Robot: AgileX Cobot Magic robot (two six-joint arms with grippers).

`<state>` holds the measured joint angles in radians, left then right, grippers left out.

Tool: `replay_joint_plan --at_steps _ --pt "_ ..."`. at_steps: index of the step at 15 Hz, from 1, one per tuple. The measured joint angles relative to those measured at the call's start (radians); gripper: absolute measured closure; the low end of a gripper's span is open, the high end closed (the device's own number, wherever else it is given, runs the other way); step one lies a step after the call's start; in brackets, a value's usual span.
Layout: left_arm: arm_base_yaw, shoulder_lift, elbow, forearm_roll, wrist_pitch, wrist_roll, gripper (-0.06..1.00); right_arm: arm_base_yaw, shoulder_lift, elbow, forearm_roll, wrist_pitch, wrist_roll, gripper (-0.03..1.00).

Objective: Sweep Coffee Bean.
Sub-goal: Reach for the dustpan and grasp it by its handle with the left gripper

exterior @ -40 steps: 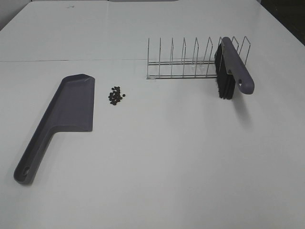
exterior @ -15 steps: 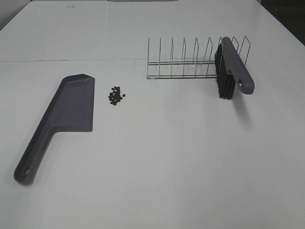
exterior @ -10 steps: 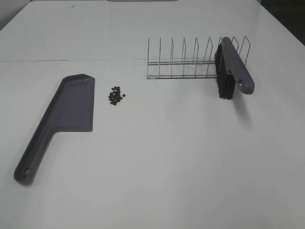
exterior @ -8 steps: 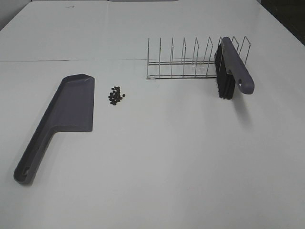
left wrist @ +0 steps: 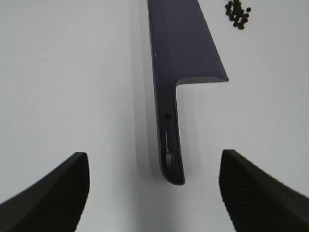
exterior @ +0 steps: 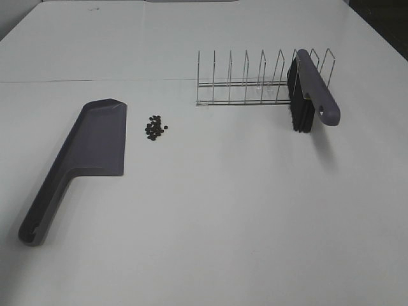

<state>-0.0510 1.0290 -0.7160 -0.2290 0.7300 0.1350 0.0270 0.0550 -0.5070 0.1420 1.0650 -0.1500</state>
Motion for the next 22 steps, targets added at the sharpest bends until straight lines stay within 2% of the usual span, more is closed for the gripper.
replay_joint_plan --at_steps 4,8,11,12,15,19,22 --pt "0.000 0.374 -0.181 -0.022 0.066 0.000 0.25 0.000 0.000 0.000 0.000 0.000 0.000 0.25" --pt "-0.015 0.599 -0.268 -0.024 0.094 0.000 0.24 0.000 0.000 0.000 0.000 0.000 0.000 0.25" --pt "-0.089 0.718 -0.279 -0.022 0.039 -0.020 0.22 0.000 0.000 0.000 0.000 0.000 0.000 0.25" --pt "-0.124 0.777 -0.280 0.025 0.007 -0.081 0.22 0.000 0.000 0.000 0.000 0.000 0.000 0.25" --pt "-0.140 0.844 -0.281 0.081 -0.037 -0.144 0.22 0.000 0.000 0.000 0.000 0.000 0.000 0.25" --pt "-0.141 0.924 -0.281 0.084 -0.124 -0.154 0.22 0.000 0.000 0.000 0.000 0.000 0.000 0.25" --pt "-0.141 0.947 -0.284 0.092 -0.147 -0.155 0.24 0.000 0.000 0.000 0.000 0.000 0.000 0.25"
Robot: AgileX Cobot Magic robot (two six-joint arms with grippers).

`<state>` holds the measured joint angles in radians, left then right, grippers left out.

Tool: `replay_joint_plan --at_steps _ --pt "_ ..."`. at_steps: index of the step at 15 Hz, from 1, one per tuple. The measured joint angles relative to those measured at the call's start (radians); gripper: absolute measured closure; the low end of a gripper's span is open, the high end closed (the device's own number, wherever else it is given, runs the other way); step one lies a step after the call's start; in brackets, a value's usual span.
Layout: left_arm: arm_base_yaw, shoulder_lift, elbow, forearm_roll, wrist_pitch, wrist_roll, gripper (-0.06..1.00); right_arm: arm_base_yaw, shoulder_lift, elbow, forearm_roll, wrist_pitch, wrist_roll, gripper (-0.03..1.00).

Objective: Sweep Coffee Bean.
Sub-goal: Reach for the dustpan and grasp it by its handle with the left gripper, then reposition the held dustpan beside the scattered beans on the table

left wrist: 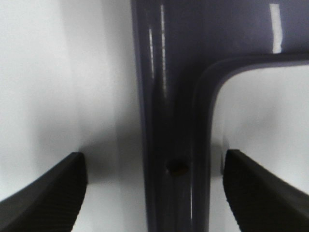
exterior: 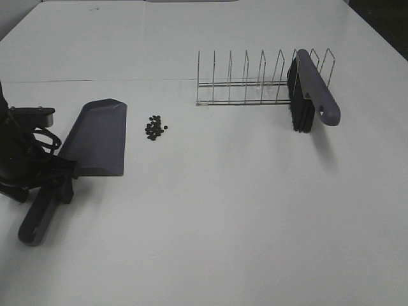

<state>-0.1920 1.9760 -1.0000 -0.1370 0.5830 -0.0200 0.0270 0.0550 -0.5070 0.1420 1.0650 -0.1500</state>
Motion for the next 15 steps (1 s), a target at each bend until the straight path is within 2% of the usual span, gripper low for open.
replay_joint_plan --at_steps 2,3,5,10,15 --pt "0.000 0.006 -0.006 0.008 -0.003 0.000 0.30 0.000 0.000 0.000 0.000 0.000 0.000 0.25" --pt "0.000 0.006 -0.006 0.008 -0.005 -0.009 0.48 0.000 0.000 0.000 0.000 0.000 0.000 0.25" --pt "0.000 0.006 -0.008 0.007 0.002 -0.026 0.64 0.000 0.000 0.000 0.000 0.000 0.000 0.25" --pt "0.000 0.010 -0.036 0.005 0.047 -0.079 0.62 0.000 0.000 0.000 0.000 0.000 0.000 0.25" --pt "0.000 -0.161 -0.038 0.006 0.063 -0.082 0.62 0.000 0.003 0.000 0.000 0.000 0.000 0.25"
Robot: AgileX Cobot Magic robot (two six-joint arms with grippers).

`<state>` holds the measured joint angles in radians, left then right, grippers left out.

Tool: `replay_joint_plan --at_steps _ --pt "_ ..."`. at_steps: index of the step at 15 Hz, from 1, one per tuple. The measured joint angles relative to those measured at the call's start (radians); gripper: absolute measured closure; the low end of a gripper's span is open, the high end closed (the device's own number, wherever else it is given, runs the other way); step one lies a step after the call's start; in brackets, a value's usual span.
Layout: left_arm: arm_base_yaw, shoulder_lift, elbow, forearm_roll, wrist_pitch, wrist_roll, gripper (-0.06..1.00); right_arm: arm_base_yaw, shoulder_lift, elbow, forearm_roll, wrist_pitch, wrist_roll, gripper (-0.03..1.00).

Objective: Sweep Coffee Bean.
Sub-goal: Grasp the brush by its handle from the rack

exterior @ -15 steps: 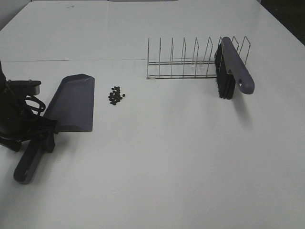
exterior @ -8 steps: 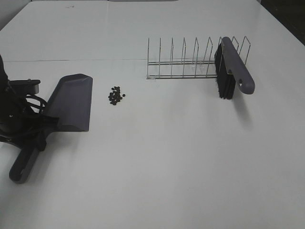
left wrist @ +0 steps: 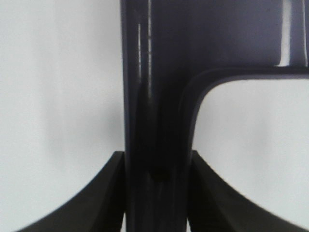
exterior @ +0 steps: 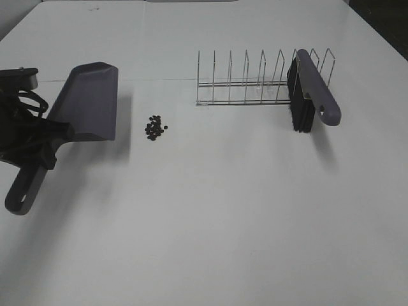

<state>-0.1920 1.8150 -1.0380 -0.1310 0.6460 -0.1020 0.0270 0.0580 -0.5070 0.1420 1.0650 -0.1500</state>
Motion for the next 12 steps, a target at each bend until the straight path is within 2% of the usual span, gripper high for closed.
replay_joint_plan --at_steps 3,5,7,9,12 --pt "0.000 -0.013 0.000 0.002 0.005 0.000 0.62 0.000 0.088 -0.012 0.000 -0.030 0.000 0.26" --pt "0.000 -0.013 0.000 0.003 0.008 0.000 0.62 0.000 0.275 -0.021 0.012 -0.217 -0.001 0.27" --pt "0.000 -0.013 0.000 0.004 0.010 0.000 0.62 0.000 0.420 -0.040 0.029 -0.309 -0.034 0.26" --pt "0.000 -0.013 0.000 0.015 0.021 0.000 0.62 0.000 0.635 -0.122 0.054 -0.370 -0.080 0.26" --pt "0.000 -0.013 0.000 0.027 0.026 0.000 0.62 0.000 0.988 -0.341 0.090 -0.386 -0.102 0.27"
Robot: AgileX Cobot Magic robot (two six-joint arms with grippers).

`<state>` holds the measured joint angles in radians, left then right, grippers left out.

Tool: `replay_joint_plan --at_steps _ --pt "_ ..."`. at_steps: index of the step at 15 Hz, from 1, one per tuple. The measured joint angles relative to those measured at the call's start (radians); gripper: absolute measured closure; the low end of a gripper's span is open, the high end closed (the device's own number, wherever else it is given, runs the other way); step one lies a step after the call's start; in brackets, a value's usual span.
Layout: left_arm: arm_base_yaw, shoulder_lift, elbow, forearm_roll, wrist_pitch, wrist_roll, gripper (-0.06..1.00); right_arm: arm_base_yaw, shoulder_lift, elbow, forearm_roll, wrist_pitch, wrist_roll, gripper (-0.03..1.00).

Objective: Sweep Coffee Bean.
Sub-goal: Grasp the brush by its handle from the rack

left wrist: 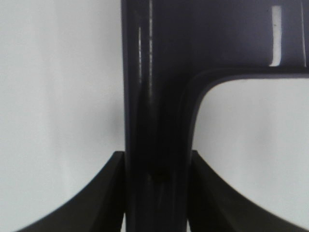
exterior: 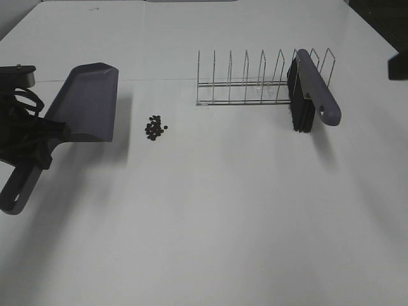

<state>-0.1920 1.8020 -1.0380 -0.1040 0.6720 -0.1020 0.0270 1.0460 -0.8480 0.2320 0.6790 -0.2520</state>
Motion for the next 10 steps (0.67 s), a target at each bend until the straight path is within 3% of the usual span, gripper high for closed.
replay_joint_plan --at_steps 3,4,10 --pt "0.000 0.000 0.000 0.000 0.002 0.000 0.62 0.000 0.326 -0.266 0.005 0.061 -0.001 0.30" --pt "0.000 0.000 0.000 0.000 0.002 0.000 0.62 0.000 0.511 -0.472 0.006 0.125 0.002 0.30" --pt "0.000 -0.001 0.000 0.000 0.002 0.000 0.62 0.000 0.955 -1.033 -0.033 0.289 0.088 0.34"
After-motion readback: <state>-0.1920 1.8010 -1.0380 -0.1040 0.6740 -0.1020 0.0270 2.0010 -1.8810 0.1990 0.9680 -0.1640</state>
